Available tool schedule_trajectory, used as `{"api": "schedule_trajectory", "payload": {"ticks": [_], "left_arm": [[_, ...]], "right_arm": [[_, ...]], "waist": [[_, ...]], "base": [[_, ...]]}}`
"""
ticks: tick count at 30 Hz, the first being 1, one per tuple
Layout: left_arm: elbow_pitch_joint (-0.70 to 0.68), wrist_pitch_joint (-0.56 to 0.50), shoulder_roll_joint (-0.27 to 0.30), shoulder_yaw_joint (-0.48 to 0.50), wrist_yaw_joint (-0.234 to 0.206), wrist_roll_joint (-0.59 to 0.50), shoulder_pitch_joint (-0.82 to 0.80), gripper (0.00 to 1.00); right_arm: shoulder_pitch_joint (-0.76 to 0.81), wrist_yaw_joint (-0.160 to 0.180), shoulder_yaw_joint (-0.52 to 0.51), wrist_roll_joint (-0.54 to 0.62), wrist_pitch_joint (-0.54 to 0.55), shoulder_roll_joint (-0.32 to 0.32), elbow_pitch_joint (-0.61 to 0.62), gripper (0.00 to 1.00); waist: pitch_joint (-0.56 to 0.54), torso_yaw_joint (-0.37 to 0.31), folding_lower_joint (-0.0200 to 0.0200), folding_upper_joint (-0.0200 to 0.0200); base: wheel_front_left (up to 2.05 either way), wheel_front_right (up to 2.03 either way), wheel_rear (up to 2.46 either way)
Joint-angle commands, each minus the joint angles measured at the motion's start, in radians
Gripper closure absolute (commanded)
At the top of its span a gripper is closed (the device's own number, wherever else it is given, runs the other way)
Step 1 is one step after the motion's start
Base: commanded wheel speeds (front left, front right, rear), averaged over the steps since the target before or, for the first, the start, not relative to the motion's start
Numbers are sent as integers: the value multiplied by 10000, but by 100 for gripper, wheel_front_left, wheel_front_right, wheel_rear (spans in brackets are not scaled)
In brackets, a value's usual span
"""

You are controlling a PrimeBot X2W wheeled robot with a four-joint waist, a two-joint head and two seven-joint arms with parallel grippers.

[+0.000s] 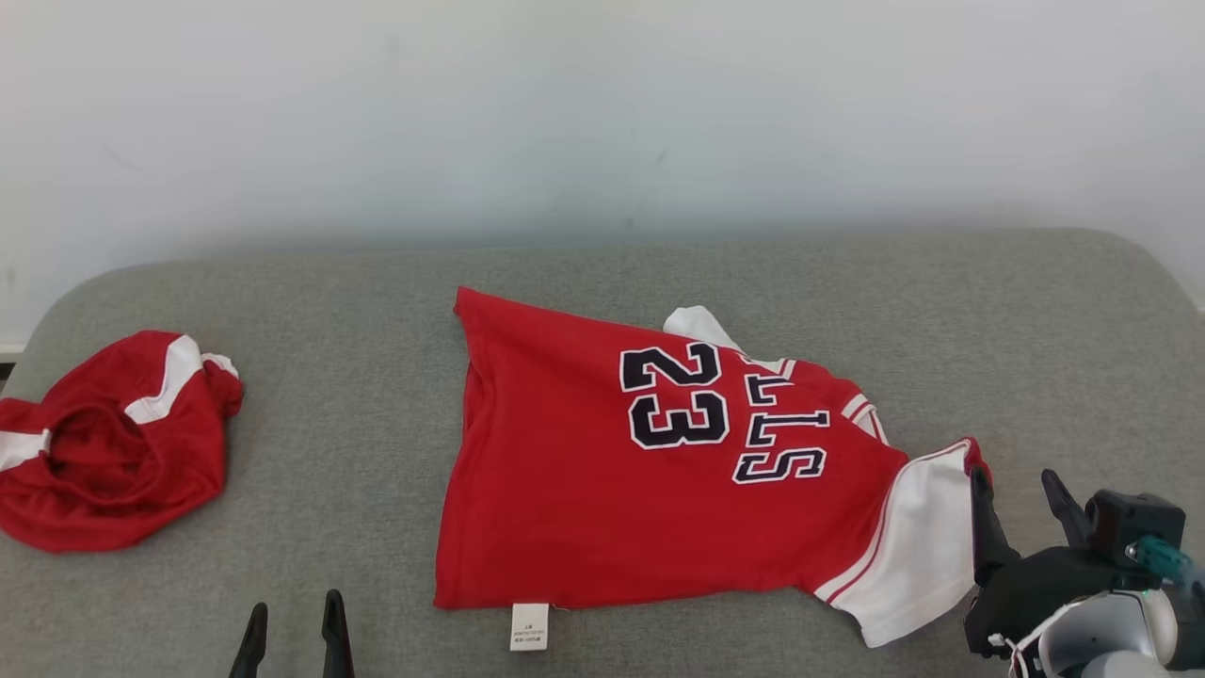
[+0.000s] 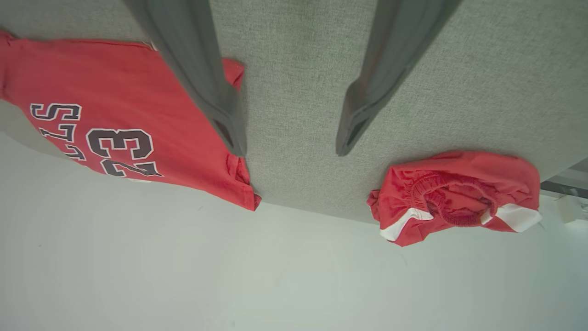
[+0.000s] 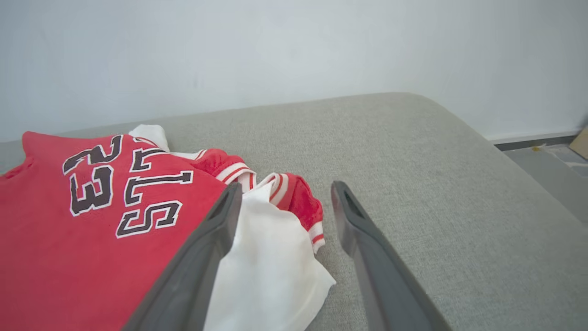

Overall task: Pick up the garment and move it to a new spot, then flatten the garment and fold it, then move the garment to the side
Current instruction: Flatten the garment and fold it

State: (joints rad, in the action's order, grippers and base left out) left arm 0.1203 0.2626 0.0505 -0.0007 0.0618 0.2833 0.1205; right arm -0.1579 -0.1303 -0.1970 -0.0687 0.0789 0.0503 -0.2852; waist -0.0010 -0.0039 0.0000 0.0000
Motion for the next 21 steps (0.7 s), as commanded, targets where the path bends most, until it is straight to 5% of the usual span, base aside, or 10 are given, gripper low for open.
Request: {"api": "schedule_trajectory", "payload": {"ticks": [1,12,21], "left_arm": [[10,31,-3,11,-6,14,56,0],[93,31,0,51,149,-301,135,0],[357,31,0,200,373,-606,332,0]], "right_arm": [[128,-9,16,-60,-84,2,45,0],[1587,-9,1063,-168,-2381,164,1416,0],[2514,-9,1475,-145,-2934,317,1591,0]], "waist": [[-89,-111,0,0],[-420,-166,0,0],[-750,55,0,0]], "base": [[0,0,0],[0,0,0],[0,0,0]]}}
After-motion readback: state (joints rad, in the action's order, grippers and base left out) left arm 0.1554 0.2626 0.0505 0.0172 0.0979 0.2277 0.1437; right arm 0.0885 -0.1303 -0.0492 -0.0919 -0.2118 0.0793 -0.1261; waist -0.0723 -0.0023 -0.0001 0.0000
